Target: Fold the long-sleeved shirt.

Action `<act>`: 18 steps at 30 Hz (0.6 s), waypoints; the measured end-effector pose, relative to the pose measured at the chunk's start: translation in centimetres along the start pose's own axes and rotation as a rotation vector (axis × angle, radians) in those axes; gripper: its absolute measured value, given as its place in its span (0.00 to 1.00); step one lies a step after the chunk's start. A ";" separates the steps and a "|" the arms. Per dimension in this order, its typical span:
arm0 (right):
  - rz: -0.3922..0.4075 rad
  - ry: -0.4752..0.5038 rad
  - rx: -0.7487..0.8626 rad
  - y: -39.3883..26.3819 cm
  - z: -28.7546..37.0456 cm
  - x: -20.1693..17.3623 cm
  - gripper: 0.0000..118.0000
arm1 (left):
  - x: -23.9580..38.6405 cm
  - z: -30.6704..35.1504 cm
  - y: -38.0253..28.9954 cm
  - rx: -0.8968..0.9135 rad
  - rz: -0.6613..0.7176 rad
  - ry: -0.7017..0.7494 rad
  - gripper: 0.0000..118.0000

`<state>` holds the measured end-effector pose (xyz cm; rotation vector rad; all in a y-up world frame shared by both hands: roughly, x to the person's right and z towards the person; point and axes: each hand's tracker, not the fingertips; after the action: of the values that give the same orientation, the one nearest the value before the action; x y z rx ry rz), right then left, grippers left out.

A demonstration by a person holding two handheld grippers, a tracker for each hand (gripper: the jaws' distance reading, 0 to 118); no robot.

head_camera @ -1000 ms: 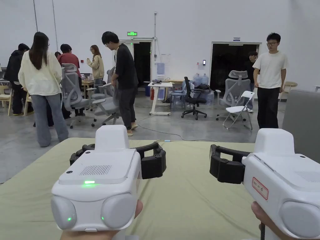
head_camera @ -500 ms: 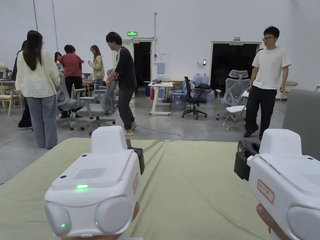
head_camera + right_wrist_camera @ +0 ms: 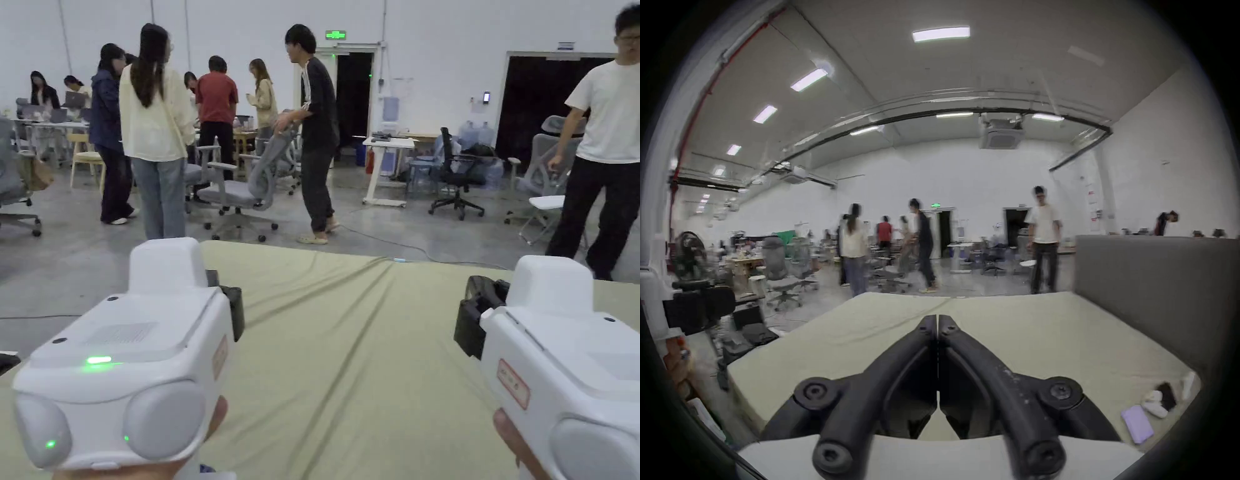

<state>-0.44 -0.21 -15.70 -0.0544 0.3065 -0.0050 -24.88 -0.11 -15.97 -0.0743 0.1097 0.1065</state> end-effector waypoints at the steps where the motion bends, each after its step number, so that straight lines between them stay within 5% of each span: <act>1: 0.003 0.059 0.003 0.1 -0.8 -2.2 0.02 | -2.2 0.3 0.2 -0.002 0.003 0.059 0.00; 8: -0.038 0.575 -0.065 -0.8 -6.0 -14.9 0.02 | -12.6 3.5 0.2 -0.028 -0.078 0.445 0.00; 12: -0.004 0.606 -0.061 -2.0 -8.1 -15.9 0.02 | -13.9 2.3 -1.2 -0.073 -0.069 0.431 0.00; 15: -0.001 0.581 -0.103 -3.6 -9.8 -13.0 0.02 | -13.7 -0.6 -3.5 -0.154 -0.022 0.354 0.04; 16: -0.002 0.573 -0.121 -4.1 -10.3 -11.9 0.02 | -13.7 -1.6 -4.4 -0.174 0.003 0.341 0.27; 18: 0.005 0.516 -0.162 -5.9 -10.0 -8.8 0.02 | -13.9 -5.3 -7.8 -0.239 0.069 0.263 0.94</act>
<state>-11.85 -6.52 -22.26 -0.2146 0.8233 0.0114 -38.37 -9.68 -19.16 -0.3241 0.3627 0.1780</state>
